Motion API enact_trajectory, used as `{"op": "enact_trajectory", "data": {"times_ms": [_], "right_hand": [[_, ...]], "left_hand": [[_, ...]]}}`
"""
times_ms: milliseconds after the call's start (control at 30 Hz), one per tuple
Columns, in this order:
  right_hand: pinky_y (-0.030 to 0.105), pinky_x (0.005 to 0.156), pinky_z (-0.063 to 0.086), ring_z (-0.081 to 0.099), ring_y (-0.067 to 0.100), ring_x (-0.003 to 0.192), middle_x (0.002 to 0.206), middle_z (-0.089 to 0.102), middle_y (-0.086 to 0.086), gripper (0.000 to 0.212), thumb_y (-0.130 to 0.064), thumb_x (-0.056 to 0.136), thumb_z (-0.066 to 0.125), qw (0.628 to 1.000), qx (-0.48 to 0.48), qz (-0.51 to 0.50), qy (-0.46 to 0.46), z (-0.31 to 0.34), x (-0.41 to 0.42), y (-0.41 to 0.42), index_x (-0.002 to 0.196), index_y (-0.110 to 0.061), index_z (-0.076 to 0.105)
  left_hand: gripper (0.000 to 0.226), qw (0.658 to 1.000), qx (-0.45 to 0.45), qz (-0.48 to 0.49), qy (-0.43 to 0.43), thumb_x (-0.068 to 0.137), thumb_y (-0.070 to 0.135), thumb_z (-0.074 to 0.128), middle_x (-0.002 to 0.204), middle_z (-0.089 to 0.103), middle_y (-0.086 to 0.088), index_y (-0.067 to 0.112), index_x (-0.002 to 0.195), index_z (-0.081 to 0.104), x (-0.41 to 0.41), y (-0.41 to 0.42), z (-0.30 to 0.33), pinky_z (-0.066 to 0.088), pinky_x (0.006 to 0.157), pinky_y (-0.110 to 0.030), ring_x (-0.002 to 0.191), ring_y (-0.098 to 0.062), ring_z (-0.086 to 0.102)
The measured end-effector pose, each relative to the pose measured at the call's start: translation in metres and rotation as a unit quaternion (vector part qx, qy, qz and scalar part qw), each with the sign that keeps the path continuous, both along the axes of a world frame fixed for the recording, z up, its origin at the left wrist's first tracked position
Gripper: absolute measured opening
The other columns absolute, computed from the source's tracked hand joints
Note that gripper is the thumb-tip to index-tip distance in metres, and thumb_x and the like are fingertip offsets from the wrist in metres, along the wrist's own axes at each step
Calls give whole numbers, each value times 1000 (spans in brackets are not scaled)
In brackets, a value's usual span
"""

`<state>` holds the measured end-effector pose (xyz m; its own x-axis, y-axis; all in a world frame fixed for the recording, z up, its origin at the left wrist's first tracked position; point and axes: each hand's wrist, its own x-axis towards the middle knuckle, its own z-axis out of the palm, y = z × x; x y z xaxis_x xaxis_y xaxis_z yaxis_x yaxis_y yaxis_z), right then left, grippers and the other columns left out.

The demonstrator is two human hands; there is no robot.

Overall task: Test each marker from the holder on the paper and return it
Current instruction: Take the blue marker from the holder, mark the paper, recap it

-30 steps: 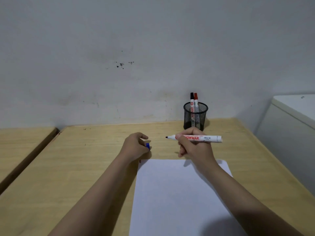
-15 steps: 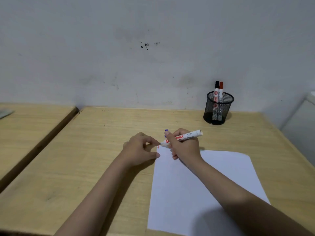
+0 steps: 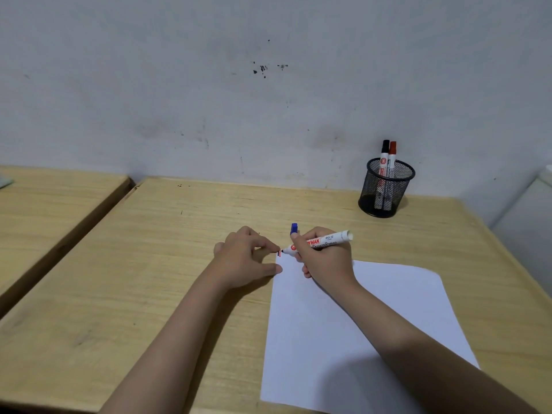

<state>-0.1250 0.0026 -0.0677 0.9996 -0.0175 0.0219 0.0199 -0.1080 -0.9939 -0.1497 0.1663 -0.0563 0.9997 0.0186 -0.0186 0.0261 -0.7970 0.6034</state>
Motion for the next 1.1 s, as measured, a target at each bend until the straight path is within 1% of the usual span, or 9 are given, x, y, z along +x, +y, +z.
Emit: {"op": "enact_trajectory", "data": {"times_ms": [233, 400, 467, 567, 667, 833, 933, 1000, 1100], "right_hand": [[23, 39, 42, 51, 16, 38, 58, 65, 7, 28, -21, 79, 72, 1000, -7, 3, 1, -2, 2, 0, 72, 3, 62], [25, 40, 43, 54, 8, 37, 57, 57, 16, 25, -12, 79, 69, 1000, 1, 6, 6, 0, 1, -1, 71, 9, 58], [25, 40, 44, 55, 8, 38, 55, 60, 13, 25, -12, 79, 69, 1000, 10, 0, -4, 0, 0, -1, 70, 9, 59], [28, 40, 45, 54, 16, 41, 55, 65, 5, 26, -16, 82, 69, 997, 48, -52, -36, 0, -1, -2, 67, 3, 58], [31, 42, 45, 52, 15, 38, 56, 66, 2, 27, -23, 84, 68, 988, 91, -113, -47, 4, 1, -4, 67, -5, 57], [23, 39, 43, 47, 14, 37, 59, 61, 7, 27, -28, 86, 65, 975, 135, -164, -57, 15, 2, -9, 68, -10, 55], [21, 38, 43, 50, 13, 40, 60, 62, 3, 26, -27, 87, 64, 971, 151, -176, -63, 22, 3, -12, 68, -11, 56], [23, 39, 46, 51, 12, 39, 59, 62, 3, 25, -26, 87, 64, 967, 163, -181, -77, 28, 5, -15, 66, -13, 57], [27, 42, 48, 50, 11, 37, 58, 63, 1, 24, -26, 87, 64, 965, 172, -178, -87, 39, 9, -21, 66, -15, 57]], "left_hand": [[33, 1000, -5, 1, -2, 66, 45, 76, 108, 51, 8, 43, 97, 66, 1, 0, 0, 32, 99, -39, 96, -10, 48], [33, 1000, 0, 3, -6, 66, 45, 75, 108, 51, 9, 43, 98, 67, 1, -1, -1, 31, 96, -38, 98, -10, 48], [33, 1000, -2, 6, -10, 65, 46, 76, 107, 51, 9, 43, 97, 67, 1, 0, -2, 31, 97, -38, 100, -11, 49], [32, 1000, -1, 5, -9, 66, 46, 76, 107, 50, 10, 43, 97, 67, 1, 0, -2, 30, 98, -38, 101, -11, 49], [31, 1000, 3, -2, 1, 66, 45, 75, 108, 50, 11, 42, 96, 66, 2, 0, 0, 29, 98, -38, 101, -10, 49], [33, 1000, -28, 11, -3, 76, 38, 67, 105, 58, 12, 34, 108, 58, 13, -6, 7, 36, 101, -39, 96, -9, 57], [41, 997, -65, 11, -46, 81, 31, 63, 108, 59, 10, 36, 120, 53, 27, -17, 8, 46, 95, -46, 86, -12, 61], [42, 995, -74, -5, -68, 82, 27, 62, 110, 58, 7, 35, 122, 54, 38, -27, 11, 51, 88, -44, 85, -15, 63], [32, 997, -40, -32, -51, 80, 22, 67, 108, 62, 0, 26, 111, 65, 53, -37, 11, 53, 81, -36, 87, -18, 62]]}}
